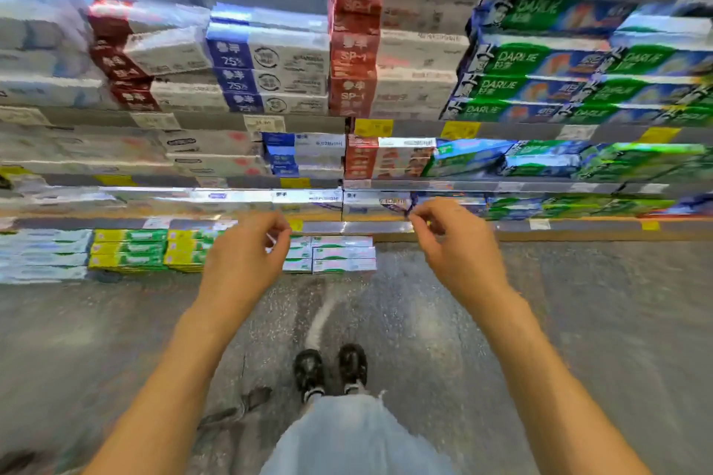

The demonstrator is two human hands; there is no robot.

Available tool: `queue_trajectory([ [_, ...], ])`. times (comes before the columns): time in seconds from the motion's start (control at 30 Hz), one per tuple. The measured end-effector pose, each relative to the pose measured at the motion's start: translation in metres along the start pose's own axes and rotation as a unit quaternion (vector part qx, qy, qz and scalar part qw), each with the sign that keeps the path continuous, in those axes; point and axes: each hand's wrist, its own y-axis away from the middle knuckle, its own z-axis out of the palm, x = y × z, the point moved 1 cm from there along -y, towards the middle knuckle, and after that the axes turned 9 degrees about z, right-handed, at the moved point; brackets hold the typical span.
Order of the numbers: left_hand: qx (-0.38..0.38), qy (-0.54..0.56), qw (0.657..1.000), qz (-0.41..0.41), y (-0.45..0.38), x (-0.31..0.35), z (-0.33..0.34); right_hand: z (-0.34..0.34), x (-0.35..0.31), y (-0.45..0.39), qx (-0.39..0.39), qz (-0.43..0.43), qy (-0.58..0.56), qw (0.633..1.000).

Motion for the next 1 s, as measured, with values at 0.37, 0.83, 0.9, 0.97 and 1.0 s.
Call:
queue_trajectory([
  [0.37,-0.146,0.046,0.987,-0.051,-0.028,-0.218,0.349,0.299,0.254,-0.032,0.006,0.040,-0.041,0.998],
  [0.83,-0.311,-0.266,0.895,0.176,-0.089,-0.341,0.627,0.572,0.453,-0.098,-0.255,-0.101,0.325,0.905],
  [0.9,-0.296,-0.271,0.896,0.188,-0.091,-0.348,0.635,0.583,0.461,-0.103,-0.246,-0.107,0.327,0.906],
  [0.97,-0.263,-0.258,0.906,0.209,-0.089,-0.352,0.639,0.588,0.465,-0.102,-0.232,-0.107,0.336,0.906],
  [1.0,-0.244,-0.265,0.905,0.224,-0.087,-0.354,0.640,0.590,0.466,-0.100,-0.228,-0.104,0.339,0.907],
])
